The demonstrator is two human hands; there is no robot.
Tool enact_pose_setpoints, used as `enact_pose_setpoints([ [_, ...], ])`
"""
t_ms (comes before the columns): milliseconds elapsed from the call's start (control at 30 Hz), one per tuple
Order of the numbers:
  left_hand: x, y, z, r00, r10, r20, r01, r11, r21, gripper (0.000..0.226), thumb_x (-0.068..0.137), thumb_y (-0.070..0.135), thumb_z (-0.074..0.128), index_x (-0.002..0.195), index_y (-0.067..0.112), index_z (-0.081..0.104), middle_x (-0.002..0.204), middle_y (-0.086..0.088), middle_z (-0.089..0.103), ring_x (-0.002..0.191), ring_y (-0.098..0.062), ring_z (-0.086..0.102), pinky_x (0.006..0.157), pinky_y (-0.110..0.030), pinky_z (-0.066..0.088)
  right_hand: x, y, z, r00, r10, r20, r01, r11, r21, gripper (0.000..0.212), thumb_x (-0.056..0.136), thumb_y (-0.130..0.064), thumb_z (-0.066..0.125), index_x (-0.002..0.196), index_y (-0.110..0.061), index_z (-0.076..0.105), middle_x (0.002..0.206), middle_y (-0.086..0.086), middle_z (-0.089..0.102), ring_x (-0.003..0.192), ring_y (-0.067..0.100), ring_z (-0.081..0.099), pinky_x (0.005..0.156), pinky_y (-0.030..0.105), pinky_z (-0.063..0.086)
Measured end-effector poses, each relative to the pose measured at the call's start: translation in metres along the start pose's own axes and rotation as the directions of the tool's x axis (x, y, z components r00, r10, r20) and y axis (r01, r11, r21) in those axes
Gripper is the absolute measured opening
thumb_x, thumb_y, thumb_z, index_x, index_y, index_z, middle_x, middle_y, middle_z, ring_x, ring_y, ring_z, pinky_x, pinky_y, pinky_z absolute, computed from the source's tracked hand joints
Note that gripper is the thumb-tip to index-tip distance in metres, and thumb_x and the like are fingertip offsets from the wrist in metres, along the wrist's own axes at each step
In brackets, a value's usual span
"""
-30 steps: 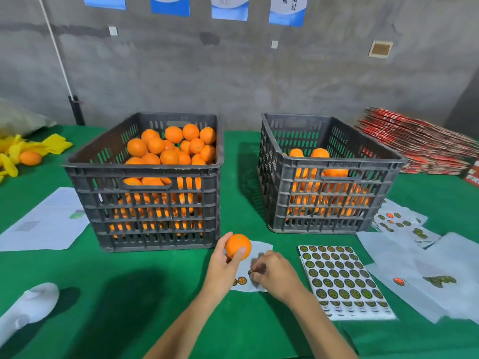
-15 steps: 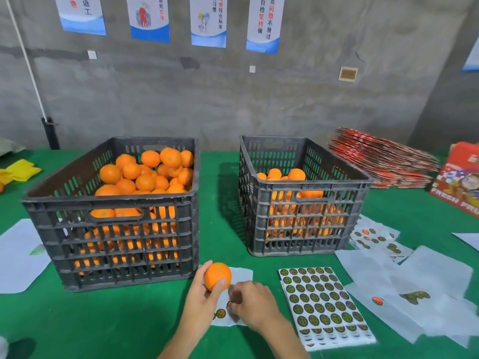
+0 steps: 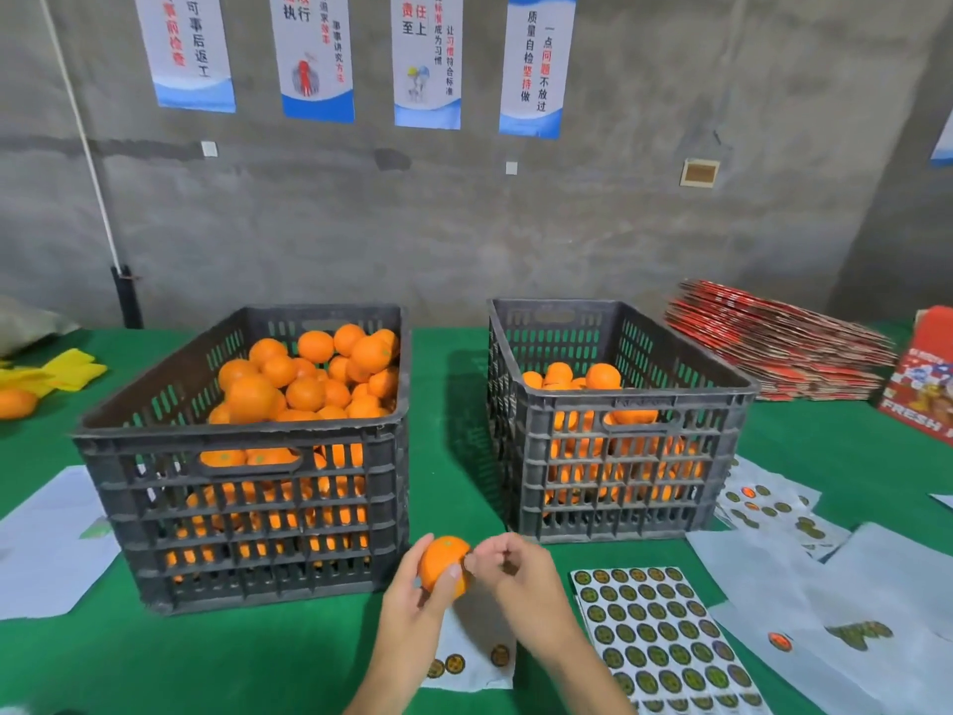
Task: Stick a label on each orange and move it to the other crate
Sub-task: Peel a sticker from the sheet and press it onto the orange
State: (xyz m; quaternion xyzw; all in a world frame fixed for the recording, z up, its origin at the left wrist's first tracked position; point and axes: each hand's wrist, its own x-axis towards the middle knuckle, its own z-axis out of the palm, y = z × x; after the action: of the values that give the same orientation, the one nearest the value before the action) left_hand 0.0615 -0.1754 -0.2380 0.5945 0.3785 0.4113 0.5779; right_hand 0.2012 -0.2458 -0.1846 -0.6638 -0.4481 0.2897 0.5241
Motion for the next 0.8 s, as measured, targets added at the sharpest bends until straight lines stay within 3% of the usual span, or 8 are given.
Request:
enact_pose_setpoints([
  [100,0.008,0.036,0.012,0.999,0.049,0.019,-0.046,0.988,-0.147,0.051,0.085,0.046,0.070,0.133,0.046,0.054,0.133,0.014,0.062,0.116,-0.005,0.066,0.104,-0.038,0.055,0.006,-0.022,-0.003,0.988,-0.104,-0.114,0.123,0.977,0.176,0.004,0.091,-0.020,0.077,0.087,-0.019,0.075,0.087,0.002,0.074,0.085,0.025,0.067,0.076,0.030,0.055],
  [233,0.028,0.083,0.030,0.997,0.073,0.010,-0.065,0.933,-0.353,0.050,0.085,0.048,0.065,0.133,0.034,0.064,0.135,0.001,0.067,0.121,-0.017,0.067,0.101,-0.039,0.056,0.020,-0.056,-0.013,0.935,-0.239,-0.263,0.287,0.944,0.164,0.011,0.091,-0.019,0.077,0.091,-0.029,0.074,0.089,-0.003,0.068,0.081,0.011,0.062,0.072,0.021,0.050],
  [333,0.041,0.115,0.042,0.988,0.147,-0.042,-0.152,0.917,-0.368,0.052,0.082,0.046,0.079,0.129,0.029,0.065,0.129,-0.005,0.070,0.119,-0.023,0.068,0.101,-0.049,0.056,0.032,-0.083,-0.022,0.917,-0.237,-0.321,0.295,0.945,0.144,0.023,0.091,-0.026,0.077,0.110,-0.033,0.068,0.099,-0.007,0.064,0.083,0.005,0.061,0.072,0.015,0.048],
  [400,0.051,0.135,0.050,0.982,0.181,-0.062,-0.191,0.909,-0.370,0.051,0.081,0.044,0.085,0.126,0.028,0.066,0.123,-0.006,0.073,0.115,-0.025,0.070,0.096,-0.048,0.059,0.039,-0.099,-0.031,0.932,-0.185,-0.311,0.251,0.950,0.187,0.027,0.091,-0.035,0.076,0.115,-0.033,0.066,0.104,-0.011,0.069,0.092,0.001,0.065,0.075,0.015,0.051],
  [467,0.061,0.153,0.058,0.973,0.227,-0.045,-0.228,0.911,-0.344,0.043,0.086,0.038,0.080,0.126,0.029,0.065,0.117,-0.005,0.075,0.110,-0.022,0.072,0.090,-0.041,0.061,0.047,-0.111,-0.041,0.948,-0.180,-0.264,0.242,0.943,0.227,0.011,0.094,-0.039,0.071,0.105,-0.036,0.074,0.099,-0.010,0.077,0.093,0.008,0.071,0.074,0.023,0.056],
  [533,0.072,0.166,0.067,0.958,0.285,-0.034,-0.284,0.921,-0.266,0.035,0.096,0.028,0.073,0.129,0.028,0.063,0.118,-0.003,0.075,0.110,-0.018,0.072,0.094,-0.041,0.060,0.055,-0.119,-0.052,0.940,-0.242,-0.243,0.292,0.935,0.200,0.011,0.098,-0.040,0.066,0.103,-0.039,0.076,0.094,-0.006,0.078,0.088,0.014,0.073,0.072,0.033,0.060],
  [700,0.103,0.197,0.080,0.929,0.346,0.132,-0.338,0.938,-0.079,0.037,0.104,0.029,0.060,0.141,0.026,0.056,0.134,-0.002,0.067,0.119,-0.014,0.066,0.110,-0.044,0.049,0.083,-0.128,-0.078,0.913,-0.191,-0.362,0.290,0.925,0.245,0.031,0.093,-0.042,0.071,0.113,-0.019,0.073,0.093,-0.003,0.079,0.088,0.013,0.076,0.069,0.027,0.061],
  [800,0.118,0.210,0.072,0.911,0.328,0.250,-0.350,0.936,0.046,0.055,0.100,0.041,0.060,0.151,0.025,0.047,0.150,0.002,0.054,0.129,-0.013,0.059,0.114,-0.040,0.044,0.103,-0.130,-0.100,0.841,-0.208,-0.499,0.257,0.966,0.032,0.042,0.084,-0.052,0.076,0.114,-0.022,0.072,0.092,-0.011,0.075,0.090,0.004,0.071,0.079,0.030,0.058],
])
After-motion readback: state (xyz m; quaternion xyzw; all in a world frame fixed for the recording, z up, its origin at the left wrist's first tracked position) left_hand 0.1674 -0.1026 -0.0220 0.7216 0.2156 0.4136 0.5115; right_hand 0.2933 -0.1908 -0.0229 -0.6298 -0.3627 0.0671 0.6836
